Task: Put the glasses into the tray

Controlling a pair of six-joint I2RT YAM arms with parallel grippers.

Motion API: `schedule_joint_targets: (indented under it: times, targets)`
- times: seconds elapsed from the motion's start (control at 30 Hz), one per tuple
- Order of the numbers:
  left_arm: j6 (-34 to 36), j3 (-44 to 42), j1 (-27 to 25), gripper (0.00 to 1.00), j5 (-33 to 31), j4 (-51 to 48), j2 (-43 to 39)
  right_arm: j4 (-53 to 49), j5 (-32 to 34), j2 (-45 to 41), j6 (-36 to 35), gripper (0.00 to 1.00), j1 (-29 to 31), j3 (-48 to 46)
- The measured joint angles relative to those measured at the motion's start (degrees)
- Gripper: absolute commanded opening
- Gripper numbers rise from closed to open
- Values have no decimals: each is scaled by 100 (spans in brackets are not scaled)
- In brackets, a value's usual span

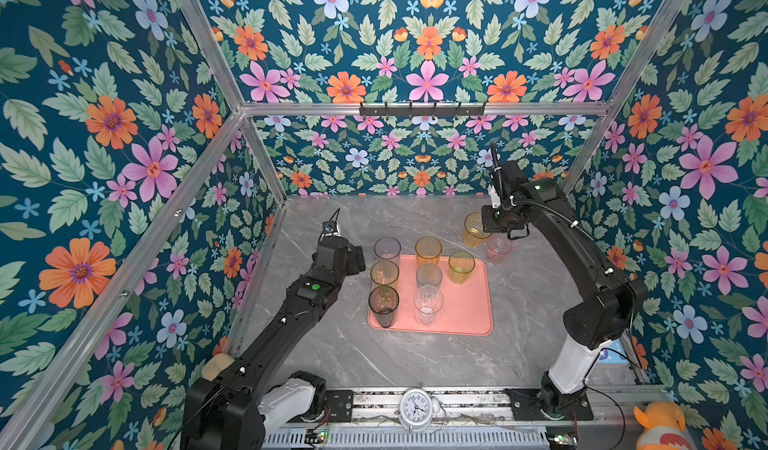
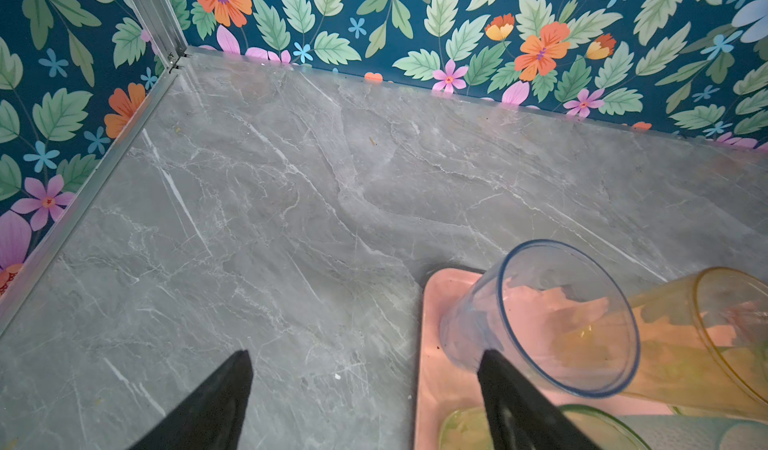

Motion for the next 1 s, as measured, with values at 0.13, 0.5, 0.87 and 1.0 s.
schedule_joint_targets:
  times: [0.13,0.5,0.87,1.0]
  targets:
    - [-2,-31,0,88,15,2,-33,28,-50,-348,35,2,76,-442]
    - [-2,-50,0,88,72,2,-48,275,-101,-1163,168,2,466,-1565]
    - [-24,-90,0,88,94,2,-66,566,-129,-1478,216,1,715,-2660]
    - [-101,-107,0,88,96,4,-85,699,-142,-1532,315,1,791,-2940]
